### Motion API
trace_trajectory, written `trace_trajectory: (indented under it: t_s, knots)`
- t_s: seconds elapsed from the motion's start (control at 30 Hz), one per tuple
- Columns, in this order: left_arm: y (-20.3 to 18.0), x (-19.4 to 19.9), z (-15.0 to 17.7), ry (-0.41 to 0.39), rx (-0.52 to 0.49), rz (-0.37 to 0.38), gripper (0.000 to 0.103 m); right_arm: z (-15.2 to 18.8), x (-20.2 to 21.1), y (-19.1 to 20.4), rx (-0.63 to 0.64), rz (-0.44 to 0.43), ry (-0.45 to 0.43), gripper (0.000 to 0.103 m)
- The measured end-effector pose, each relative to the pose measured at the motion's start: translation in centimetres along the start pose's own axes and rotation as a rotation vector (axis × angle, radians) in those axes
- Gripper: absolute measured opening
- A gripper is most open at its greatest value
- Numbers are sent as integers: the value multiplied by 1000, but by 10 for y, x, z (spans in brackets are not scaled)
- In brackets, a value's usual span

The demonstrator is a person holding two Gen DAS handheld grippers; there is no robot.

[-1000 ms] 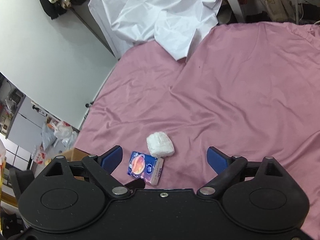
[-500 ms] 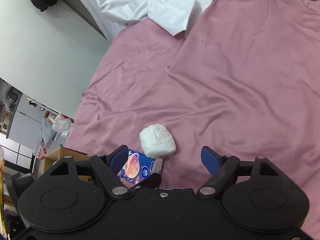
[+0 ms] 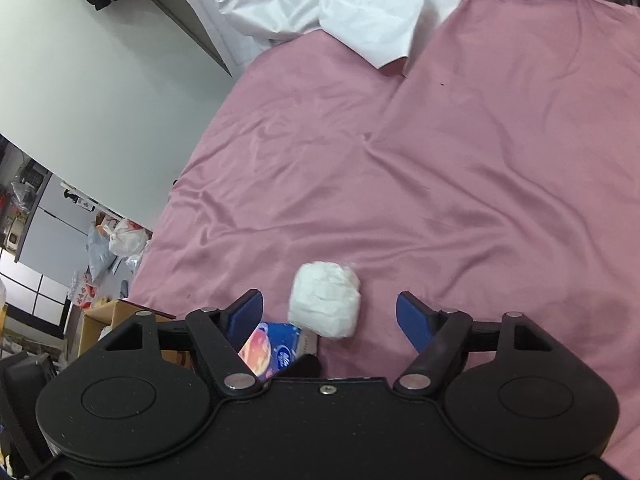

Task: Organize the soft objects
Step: 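Close the left tool on the blue tissue box while the right tool grasps the white bundle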

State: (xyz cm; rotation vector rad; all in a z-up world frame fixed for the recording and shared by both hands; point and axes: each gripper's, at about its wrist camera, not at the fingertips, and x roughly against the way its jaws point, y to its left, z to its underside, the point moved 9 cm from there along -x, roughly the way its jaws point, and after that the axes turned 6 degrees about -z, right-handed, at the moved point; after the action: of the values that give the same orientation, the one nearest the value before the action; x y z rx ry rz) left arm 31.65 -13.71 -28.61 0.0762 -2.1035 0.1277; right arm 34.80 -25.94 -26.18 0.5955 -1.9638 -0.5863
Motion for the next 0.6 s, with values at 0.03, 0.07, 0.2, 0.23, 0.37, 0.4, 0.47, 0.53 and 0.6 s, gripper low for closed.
trace_trajectory:
  t_s: [0.03,0.07,0.2,0.23,0.37,0.4,0.47,0.53,0.6]
  knots:
    - [0,0,1,-1,-5,-1,74,0,-2,1,1,1,0,74]
    - [0,0,1,0,-6,-2,74,-1,-6,2,5,5,1,74]
    - [5,3,3,10,7,-10,73,3,-24,1,20,39,42,44]
    - [6,4,3,13,14,-14,73,7,-28,-3,5,46,69,40]
    - [12,14,-2,4,34,-24,73,8,-15,1,5,38,49,40]
    - [13,16,-3,2,38,-26,73,5,-9,4,10,24,32,39]
    - [15,21,-5,-2,43,-27,73,3,0,10,9,8,10,39]
    - [16,28,-6,-10,44,-28,73,2,6,13,10,2,-2,39]
    - [16,35,-8,-17,44,-28,73,2,11,17,17,-4,-11,40]
